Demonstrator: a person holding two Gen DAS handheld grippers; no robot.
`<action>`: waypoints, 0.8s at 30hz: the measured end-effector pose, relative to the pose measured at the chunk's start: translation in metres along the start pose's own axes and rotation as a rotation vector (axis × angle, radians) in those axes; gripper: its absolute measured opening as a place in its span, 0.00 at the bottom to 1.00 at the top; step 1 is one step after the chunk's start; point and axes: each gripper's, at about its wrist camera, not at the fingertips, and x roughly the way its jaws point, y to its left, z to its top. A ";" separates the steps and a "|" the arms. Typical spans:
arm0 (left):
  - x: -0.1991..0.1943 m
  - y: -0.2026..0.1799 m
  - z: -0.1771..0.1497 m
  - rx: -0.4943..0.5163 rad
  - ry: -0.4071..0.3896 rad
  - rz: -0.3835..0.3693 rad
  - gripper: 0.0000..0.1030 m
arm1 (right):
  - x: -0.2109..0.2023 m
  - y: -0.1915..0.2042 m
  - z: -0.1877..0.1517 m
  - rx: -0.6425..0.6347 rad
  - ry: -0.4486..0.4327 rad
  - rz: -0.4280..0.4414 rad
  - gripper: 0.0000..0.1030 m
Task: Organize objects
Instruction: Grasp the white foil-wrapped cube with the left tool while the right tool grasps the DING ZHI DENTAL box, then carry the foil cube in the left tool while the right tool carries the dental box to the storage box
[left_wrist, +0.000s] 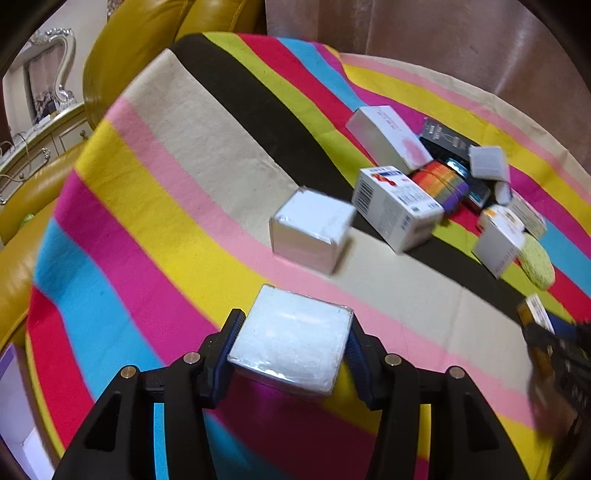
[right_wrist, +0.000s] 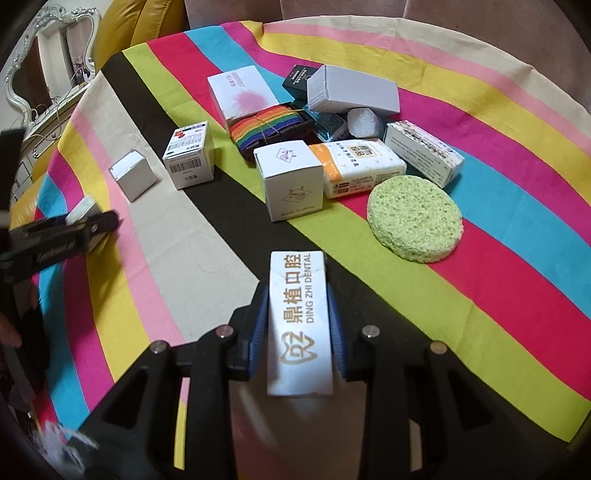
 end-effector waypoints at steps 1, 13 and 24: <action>-0.006 -0.002 -0.006 0.008 -0.003 -0.007 0.52 | 0.000 0.000 0.000 -0.002 0.000 -0.002 0.34; -0.038 0.004 -0.043 0.014 0.004 -0.118 0.52 | -0.006 0.008 -0.004 -0.018 0.003 -0.071 0.33; -0.063 0.012 -0.074 -0.001 -0.021 -0.171 0.52 | -0.049 0.062 -0.051 -0.006 0.011 -0.028 0.33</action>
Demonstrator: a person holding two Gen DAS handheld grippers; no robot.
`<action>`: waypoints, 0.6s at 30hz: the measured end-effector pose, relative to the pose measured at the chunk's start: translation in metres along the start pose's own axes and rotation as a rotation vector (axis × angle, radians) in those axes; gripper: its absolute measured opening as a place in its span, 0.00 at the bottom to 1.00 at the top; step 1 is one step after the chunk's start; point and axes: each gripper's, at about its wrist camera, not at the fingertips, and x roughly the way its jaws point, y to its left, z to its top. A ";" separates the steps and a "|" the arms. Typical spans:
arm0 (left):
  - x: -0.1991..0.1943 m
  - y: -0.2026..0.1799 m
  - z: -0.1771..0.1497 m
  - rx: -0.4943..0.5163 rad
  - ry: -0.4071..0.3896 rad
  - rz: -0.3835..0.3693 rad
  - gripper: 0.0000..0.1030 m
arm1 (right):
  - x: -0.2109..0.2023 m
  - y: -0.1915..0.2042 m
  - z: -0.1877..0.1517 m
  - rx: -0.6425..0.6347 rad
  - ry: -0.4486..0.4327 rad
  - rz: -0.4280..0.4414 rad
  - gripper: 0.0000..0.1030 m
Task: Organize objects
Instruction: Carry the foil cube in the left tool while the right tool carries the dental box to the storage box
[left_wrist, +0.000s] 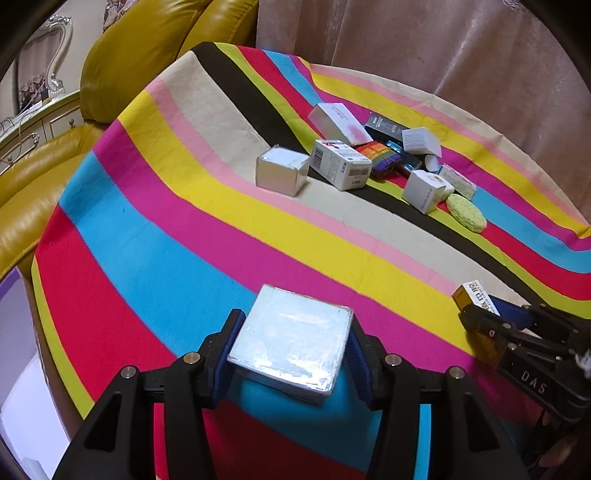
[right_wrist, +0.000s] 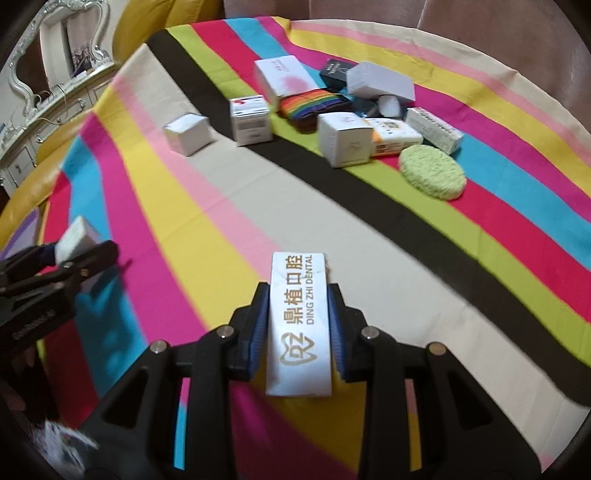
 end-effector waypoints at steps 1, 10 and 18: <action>-0.001 0.000 -0.002 0.001 0.002 -0.002 0.52 | -0.003 0.003 -0.004 0.002 0.000 -0.004 0.33; -0.019 -0.002 -0.019 0.021 -0.004 -0.024 0.52 | -0.023 0.018 -0.028 0.013 0.002 -0.019 0.33; -0.050 -0.005 -0.030 0.058 -0.038 -0.046 0.52 | -0.039 0.025 -0.040 0.007 0.005 -0.020 0.33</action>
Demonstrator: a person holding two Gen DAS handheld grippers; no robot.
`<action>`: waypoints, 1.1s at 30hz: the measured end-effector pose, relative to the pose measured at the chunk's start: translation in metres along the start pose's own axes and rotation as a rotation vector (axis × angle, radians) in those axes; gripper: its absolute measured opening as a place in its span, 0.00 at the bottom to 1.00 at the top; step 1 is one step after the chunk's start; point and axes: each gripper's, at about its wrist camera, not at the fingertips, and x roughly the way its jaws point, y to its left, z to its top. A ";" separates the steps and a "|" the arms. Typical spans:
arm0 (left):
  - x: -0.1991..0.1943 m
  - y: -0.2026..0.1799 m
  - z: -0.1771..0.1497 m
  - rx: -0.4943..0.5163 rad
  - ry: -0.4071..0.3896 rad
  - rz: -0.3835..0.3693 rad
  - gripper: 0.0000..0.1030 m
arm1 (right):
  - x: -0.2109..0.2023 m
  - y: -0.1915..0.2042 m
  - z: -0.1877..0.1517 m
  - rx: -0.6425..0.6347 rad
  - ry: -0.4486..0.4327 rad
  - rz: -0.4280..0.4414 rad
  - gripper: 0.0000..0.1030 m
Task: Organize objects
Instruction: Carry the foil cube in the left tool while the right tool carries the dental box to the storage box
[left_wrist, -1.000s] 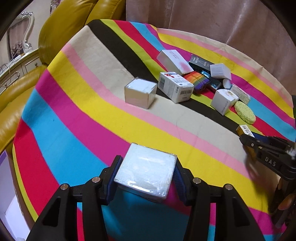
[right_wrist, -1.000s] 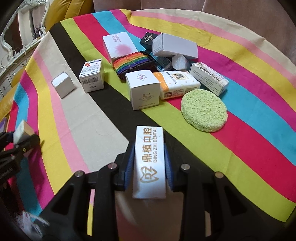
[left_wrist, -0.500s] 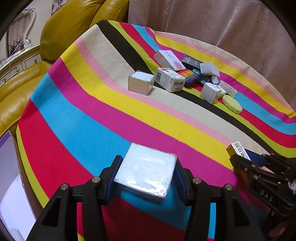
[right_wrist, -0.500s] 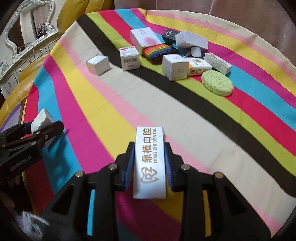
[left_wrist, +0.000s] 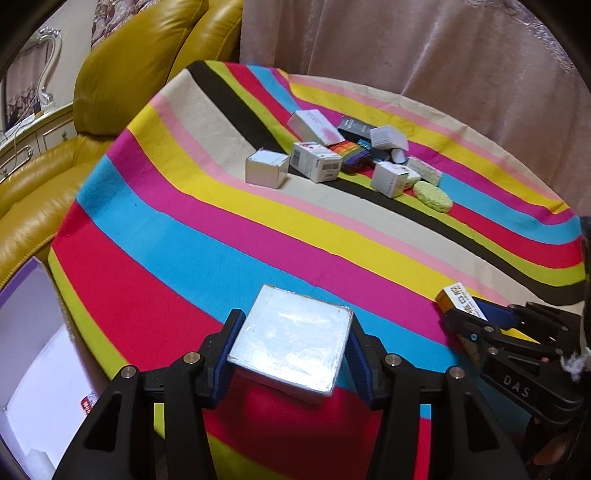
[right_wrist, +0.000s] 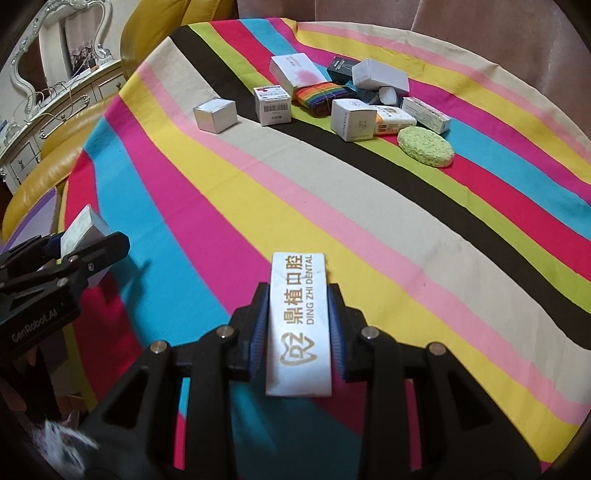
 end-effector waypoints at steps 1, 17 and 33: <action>-0.005 0.000 0.000 0.004 -0.007 -0.001 0.52 | -0.003 0.002 -0.001 -0.002 -0.003 0.002 0.33; -0.076 0.052 -0.002 -0.031 -0.083 0.061 0.52 | -0.049 0.056 0.006 -0.077 -0.063 0.077 0.33; -0.120 0.167 -0.056 -0.214 -0.063 0.229 0.52 | -0.071 0.186 0.016 -0.315 -0.078 0.285 0.33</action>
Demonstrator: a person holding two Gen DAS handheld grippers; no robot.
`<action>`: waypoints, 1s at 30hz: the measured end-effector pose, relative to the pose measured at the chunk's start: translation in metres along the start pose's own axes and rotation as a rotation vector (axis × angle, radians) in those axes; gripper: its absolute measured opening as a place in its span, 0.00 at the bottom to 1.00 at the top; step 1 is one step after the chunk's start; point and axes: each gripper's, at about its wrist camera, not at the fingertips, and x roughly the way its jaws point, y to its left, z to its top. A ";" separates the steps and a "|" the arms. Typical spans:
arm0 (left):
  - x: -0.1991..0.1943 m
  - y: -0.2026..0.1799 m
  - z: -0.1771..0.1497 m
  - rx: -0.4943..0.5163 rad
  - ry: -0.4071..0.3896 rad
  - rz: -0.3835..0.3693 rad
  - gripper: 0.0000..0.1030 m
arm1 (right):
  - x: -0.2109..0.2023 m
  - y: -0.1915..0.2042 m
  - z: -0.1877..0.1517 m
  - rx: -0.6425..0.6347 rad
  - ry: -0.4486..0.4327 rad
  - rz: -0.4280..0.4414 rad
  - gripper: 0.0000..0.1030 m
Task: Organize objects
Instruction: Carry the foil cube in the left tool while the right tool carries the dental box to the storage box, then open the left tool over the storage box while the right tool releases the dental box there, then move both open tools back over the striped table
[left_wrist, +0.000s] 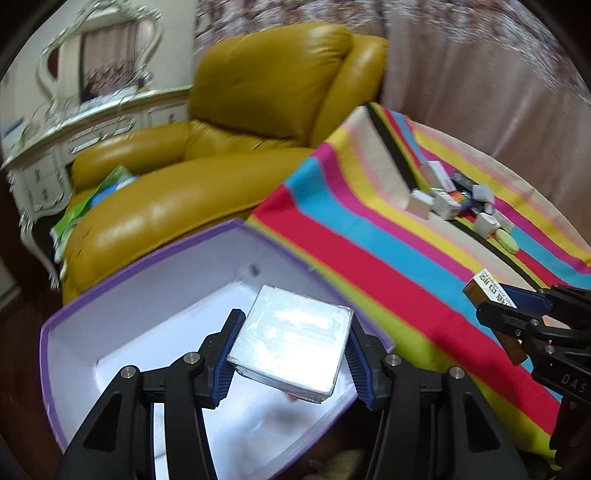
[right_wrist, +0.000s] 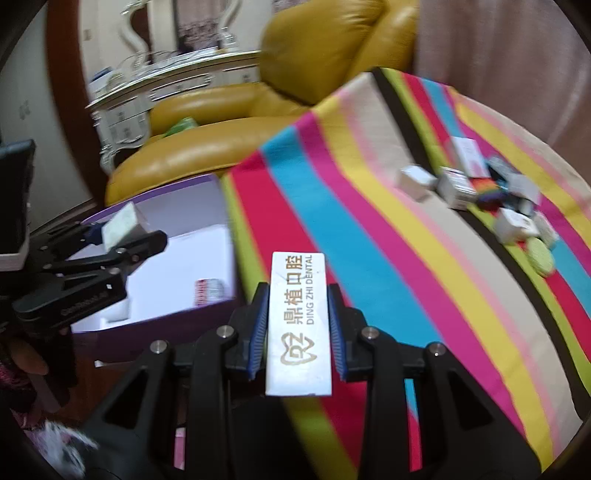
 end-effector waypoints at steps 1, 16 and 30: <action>-0.001 0.008 -0.003 -0.019 0.007 0.001 0.52 | 0.003 0.009 0.002 -0.015 0.005 0.019 0.33; -0.023 0.084 -0.018 -0.112 -0.039 0.182 0.52 | 0.032 0.119 0.028 -0.294 0.025 0.166 0.33; -0.028 0.131 -0.011 -0.222 -0.054 0.425 0.83 | 0.048 0.164 0.030 -0.357 0.035 0.328 0.63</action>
